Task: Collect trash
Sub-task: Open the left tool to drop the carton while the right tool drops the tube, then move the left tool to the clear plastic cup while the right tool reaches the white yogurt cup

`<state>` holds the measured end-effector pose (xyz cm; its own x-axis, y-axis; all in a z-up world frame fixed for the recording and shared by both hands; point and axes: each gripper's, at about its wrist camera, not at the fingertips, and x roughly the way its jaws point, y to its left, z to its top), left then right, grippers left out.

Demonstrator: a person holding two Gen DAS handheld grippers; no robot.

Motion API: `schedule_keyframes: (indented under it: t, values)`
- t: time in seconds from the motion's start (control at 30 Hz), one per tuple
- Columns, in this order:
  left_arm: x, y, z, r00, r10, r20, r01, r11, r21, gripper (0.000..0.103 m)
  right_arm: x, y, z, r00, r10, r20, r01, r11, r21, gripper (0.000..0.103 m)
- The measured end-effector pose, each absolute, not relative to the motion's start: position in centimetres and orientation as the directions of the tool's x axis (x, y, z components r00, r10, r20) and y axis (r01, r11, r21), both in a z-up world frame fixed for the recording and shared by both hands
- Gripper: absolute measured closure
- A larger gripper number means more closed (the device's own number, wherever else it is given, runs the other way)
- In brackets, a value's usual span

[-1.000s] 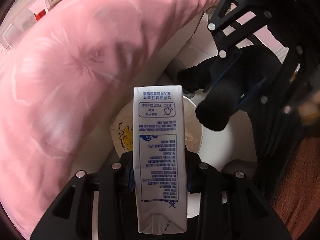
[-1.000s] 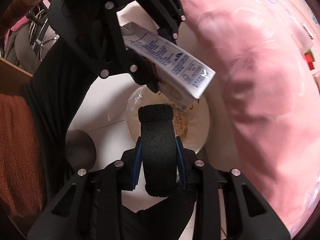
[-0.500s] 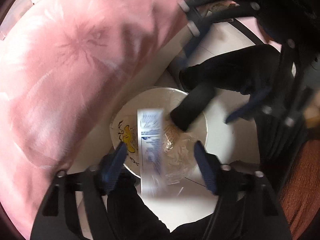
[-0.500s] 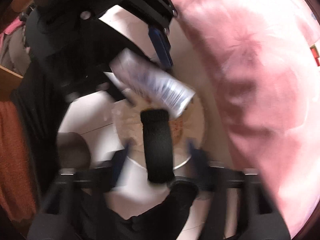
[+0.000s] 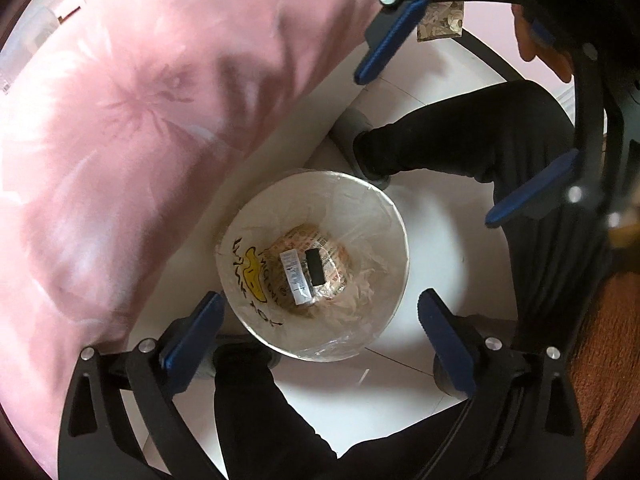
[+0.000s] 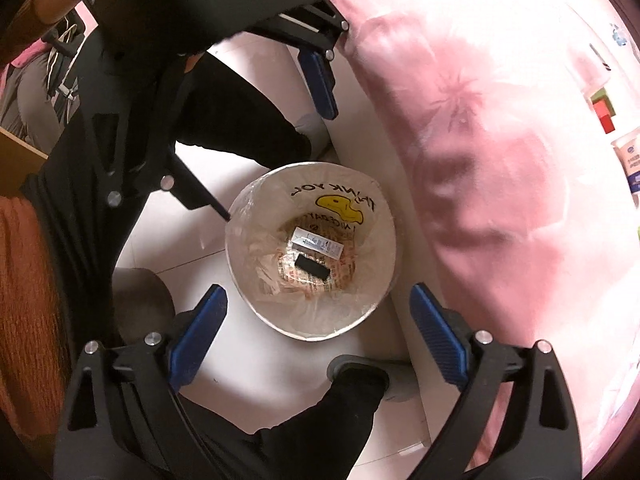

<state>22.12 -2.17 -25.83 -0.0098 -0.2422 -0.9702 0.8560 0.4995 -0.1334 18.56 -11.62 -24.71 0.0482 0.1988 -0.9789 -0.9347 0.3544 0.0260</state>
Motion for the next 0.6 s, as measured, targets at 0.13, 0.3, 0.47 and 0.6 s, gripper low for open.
schedule_keyframes:
  t: [0.13,0.3,0.47,0.6]
  values:
    - [21.9,-2.0,-24.9,0.009,-0.239,-0.971,0.859,0.498,-0.115,0.004,18.7,-11.9,-24.1,0.065,0.207,-0.976,-0.932,0.363,0.015,0.012]
    - [21.7,-1.9,-23.9,0.042,-0.227,-0.973,0.862,0.501,-0.08,0.004,18.7,-12.7,-22.5,0.102,0.218,-0.971,-0.925,0.379,-0.012,0.012]
    - [21.7,-1.8,-22.0,0.081,-0.232,-0.969,0.861,0.506,-0.049,0.004,18.3,-13.6,-20.8,0.152,0.219,-0.964,-0.915,0.401,-0.053,0.011]
    - [22.0,-1.7,-20.6,0.131,-0.226,-0.965,0.849,0.528,-0.009,0.004,18.4,-14.3,-18.6,0.22,0.242,-0.945,-0.889,0.448,-0.092,0.01]
